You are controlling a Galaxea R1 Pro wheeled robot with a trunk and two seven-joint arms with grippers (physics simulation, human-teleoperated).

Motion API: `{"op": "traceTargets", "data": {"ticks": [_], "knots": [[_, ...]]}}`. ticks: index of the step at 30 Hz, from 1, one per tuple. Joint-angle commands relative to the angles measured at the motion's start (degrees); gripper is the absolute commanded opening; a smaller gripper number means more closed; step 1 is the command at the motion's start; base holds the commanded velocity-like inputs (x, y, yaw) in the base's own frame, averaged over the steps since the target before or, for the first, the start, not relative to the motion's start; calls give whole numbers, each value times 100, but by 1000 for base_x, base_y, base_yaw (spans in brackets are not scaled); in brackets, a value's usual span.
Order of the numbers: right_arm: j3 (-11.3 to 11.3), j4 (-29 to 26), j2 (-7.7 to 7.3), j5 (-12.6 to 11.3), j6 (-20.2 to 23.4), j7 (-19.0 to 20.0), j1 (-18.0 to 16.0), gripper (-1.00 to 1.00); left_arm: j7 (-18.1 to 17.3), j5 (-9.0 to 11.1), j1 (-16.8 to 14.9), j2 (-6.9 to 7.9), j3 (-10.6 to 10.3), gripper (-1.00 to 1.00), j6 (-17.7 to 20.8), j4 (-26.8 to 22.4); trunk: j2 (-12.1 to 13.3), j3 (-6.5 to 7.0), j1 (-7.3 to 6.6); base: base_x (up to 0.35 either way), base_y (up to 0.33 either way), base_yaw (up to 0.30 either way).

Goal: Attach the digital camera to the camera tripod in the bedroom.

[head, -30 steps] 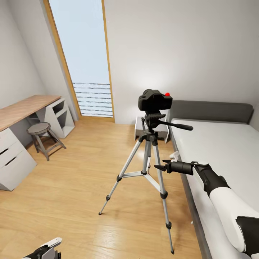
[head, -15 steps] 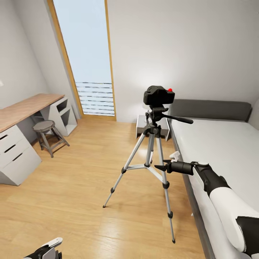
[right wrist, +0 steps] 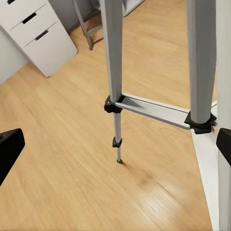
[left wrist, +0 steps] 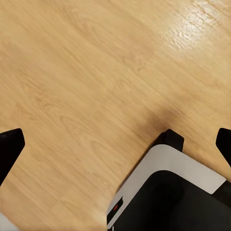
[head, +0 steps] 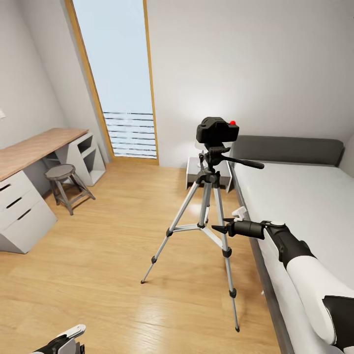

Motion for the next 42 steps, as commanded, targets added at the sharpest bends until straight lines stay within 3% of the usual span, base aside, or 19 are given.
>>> {"op": "traceTargets", "data": {"ticks": [1,19,26,30,37,42], "knots": [[-19,-9,3,40,32,25,-4,100,15,37,-5,0,-48,100,24,0,-10,-10,3,0,0,0],[-25,127,-27,19,45,-181,-4,100,18,39,-5,-12,-48,100,25,2,-10,-10,3,0,0,0],[-34,891,-73,-7,6,-807,-4,100,8,37,-5,-22,-48,100,15,0,-10,-10,3,0,0,0],[-30,1593,-101,-8,-33,-1221,-4,100,6,37,-5,-35,-48,100,16,4,-10,-10,3,0,0,0],[-27,2683,-285,15,-79,-1483,-4,100,-1,37,-5,-66,-48,100,16,1,-10,-10,3,0,0,0],[-17,3088,-451,21,-191,-1546,26,100,-3,37,21,-112,-48,100,17,2,-10,-10,3,0,0,0]]}}
